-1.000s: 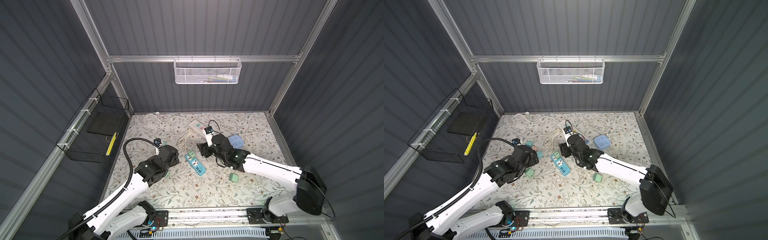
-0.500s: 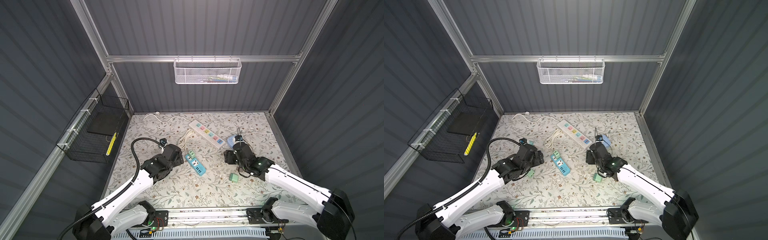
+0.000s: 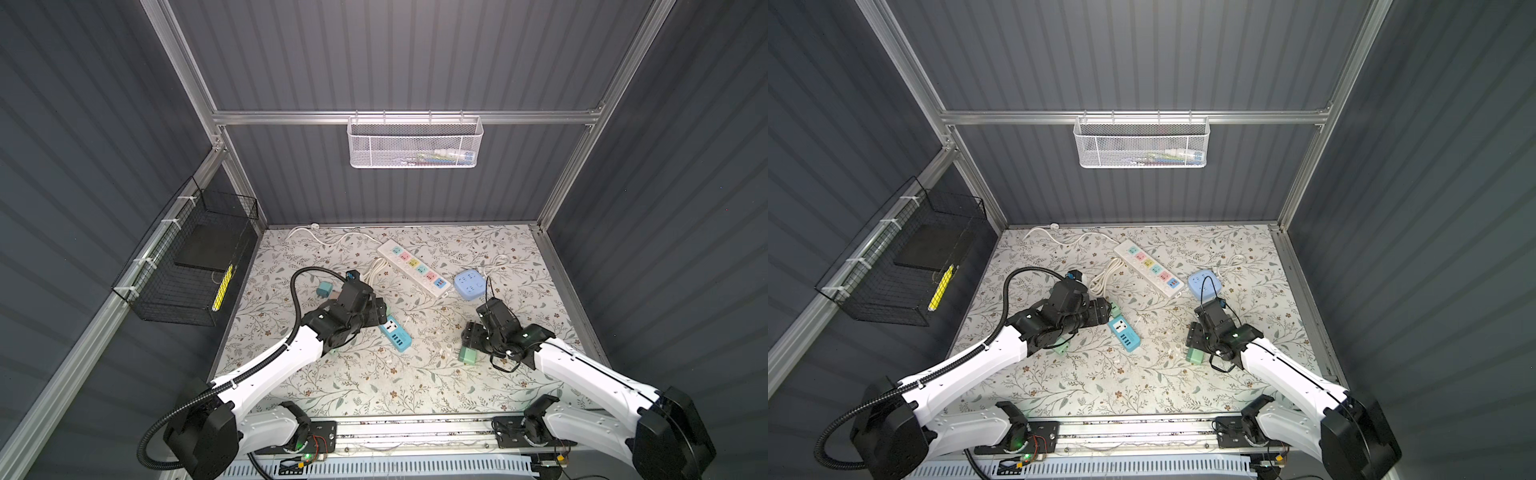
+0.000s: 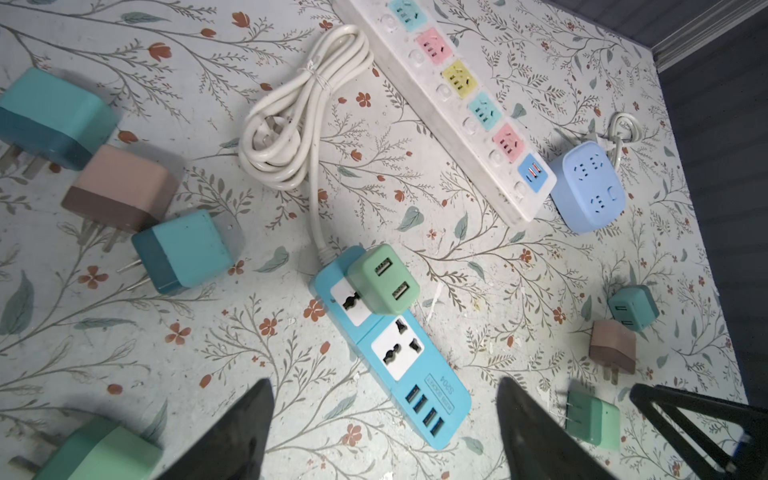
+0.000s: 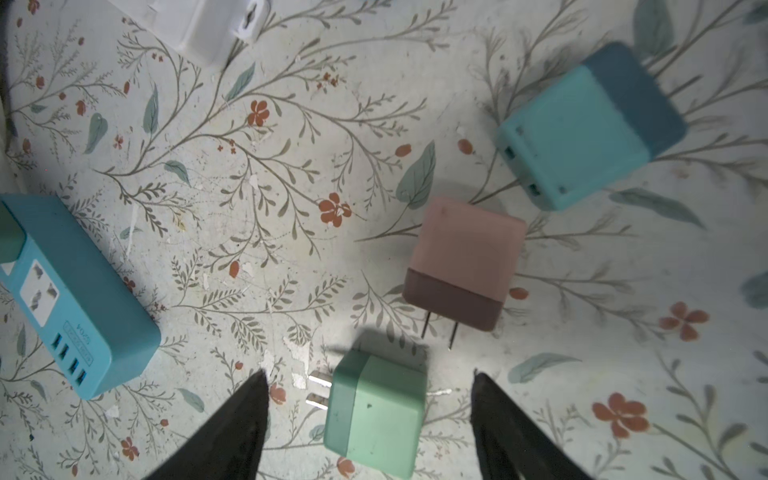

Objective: Insert the plug

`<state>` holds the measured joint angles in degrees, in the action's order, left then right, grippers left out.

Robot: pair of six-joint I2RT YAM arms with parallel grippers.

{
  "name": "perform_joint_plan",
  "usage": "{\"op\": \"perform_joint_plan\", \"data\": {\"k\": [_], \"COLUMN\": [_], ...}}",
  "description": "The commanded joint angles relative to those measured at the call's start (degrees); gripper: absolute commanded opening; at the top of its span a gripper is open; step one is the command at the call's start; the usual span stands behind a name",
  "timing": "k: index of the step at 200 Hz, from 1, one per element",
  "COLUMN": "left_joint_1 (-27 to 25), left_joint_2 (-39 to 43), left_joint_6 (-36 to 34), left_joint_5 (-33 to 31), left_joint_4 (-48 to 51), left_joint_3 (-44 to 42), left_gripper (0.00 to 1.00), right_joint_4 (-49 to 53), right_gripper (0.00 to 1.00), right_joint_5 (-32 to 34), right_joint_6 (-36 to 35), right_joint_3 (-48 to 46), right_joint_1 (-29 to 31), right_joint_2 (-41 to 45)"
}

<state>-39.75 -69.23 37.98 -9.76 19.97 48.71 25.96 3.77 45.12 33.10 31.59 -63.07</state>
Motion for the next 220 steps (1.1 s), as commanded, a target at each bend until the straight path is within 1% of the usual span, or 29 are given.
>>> {"op": "perform_joint_plan", "data": {"k": [1,19,33,51,74,104,119,139,160,176,182,202,213,220], "left_joint_1": [0.3,0.3,0.3,0.3,0.3,0.3,0.3,0.3,0.3,0.3,0.3,0.3,0.3,0.3], "left_joint_2": [1.5,1.9,2.0,2.1,1.6,0.4,0.2,0.2,0.7,1.3,1.5,2.1,2.3,2.6], "left_joint_6": [-1.3,-1.3,-1.5,-1.1,-0.4,-1.2,-1.9,-2.6,-3.0,-3.3,-3.7,-5.4,-5.8,-6.1], "left_joint_5": [1.9,1.7,0.5,-0.6,0.4,0.4,-0.4,-0.9,-1.5,-1.6,-1.5,-1.1,-0.2,0.2], "left_joint_4": [-2.2,-0.9,1.7,2.4,1.3,2.7,3.6,4.5,4.9,5.0,4.9,4.1,3.3,3.5], "left_joint_3": [-0.6,-0.5,0.2,-0.6,-1.6,-0.3,0.6,1.6,1.9,1.9,1.8,1.6,1.6,1.8], "left_gripper": [0.84,0.83,0.83,0.83,0.83,0.84,0.85,0.86,0.86,0.87,0.87,0.87,0.86,0.85], "right_joint_4": [-2.9,-1.8,-2.6,-2.0,-1.6,-2.2,-1.9,-2.7,-2.7,-3.4,-5.2,-5.0,-4.0,-1.4], "right_gripper": [0.77,0.74,0.72,0.7,0.67,0.59,0.54,0.51,0.51,0.51,0.51,0.5,0.51,0.51], "right_joint_5": [-4.4,-1.6,-2.0,-2.2,-1.7,-1.5,1.0,1.4,3.2,2.6,2.2,0.9,1.8,2.8], "right_joint_6": [3.0,6.6,7.8,7.8,7.4,7.2,7.1,5.1,2.4,-1.6,-3.3,-10.0,-11.4,-11.5], "right_joint_3": [-1.5,-2.2,-3.1,-3.0,-3.2,-3.7,-3.2,-1.7,1.3,3.7,4.8,8.9,10.6,11.5], "right_joint_1": [-0.1,0.7,1.1,2.0,2.7,4.2,5.6,7.2,9.7,12.1,12.9,16.0,18.0,19.2], "right_joint_2": [-2.4,-3.8,-4.6,-5.6,-6.1,-5.6,-5.3,-6.3,-9.2,-11.3,-12.3,-16.5,-18.5,-19.7]}}
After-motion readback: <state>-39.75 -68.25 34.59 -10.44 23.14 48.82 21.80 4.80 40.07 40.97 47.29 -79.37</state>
